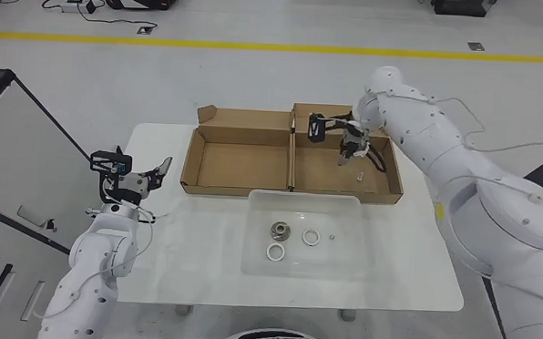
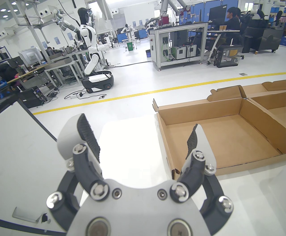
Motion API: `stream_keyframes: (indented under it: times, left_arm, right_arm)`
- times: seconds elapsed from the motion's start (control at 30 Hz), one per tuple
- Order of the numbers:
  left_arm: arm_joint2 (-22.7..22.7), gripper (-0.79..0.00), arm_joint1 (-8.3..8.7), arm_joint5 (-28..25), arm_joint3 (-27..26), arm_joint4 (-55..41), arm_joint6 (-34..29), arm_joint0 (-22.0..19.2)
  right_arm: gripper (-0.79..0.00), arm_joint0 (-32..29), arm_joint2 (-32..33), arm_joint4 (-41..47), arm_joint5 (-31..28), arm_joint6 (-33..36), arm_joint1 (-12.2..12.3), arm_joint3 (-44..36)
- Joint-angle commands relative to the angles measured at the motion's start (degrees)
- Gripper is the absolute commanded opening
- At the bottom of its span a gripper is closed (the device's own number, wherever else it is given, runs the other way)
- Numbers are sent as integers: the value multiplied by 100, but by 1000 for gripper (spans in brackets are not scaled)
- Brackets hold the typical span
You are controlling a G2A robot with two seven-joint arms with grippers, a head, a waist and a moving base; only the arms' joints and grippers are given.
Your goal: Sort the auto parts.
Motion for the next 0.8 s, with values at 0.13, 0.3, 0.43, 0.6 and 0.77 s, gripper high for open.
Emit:
stream_keyframes:
  times: [0.13, 0.3, 0.43, 0.6, 0.77]
  left_arm:
    - [0, 0, 0, 0, 0, 0, 0, 0]
    - [0, 0, 0, 0, 0, 0, 0, 0]
    - [0, 0, 0, 0, 0, 0, 0, 0]
    - [0, 0, 0, 0, 0, 0, 0, 0]
    - [0, 0, 0, 0, 0, 0, 0, 0]
  right_arm:
    - [0, -48, 0, -83, 83, 83, 505, -1179]
    - [0, -117, 0, 256, 505, 506, 1091, -2546]
    - [0, -147, 0, 863, 1070, 1072, 1668, -3857]
    - [0, -78, 0, 1858, 2053, 2055, 2359, -5363]
    - [0, 59, 0, 2725, 2816, 2818, 2836, -6249]
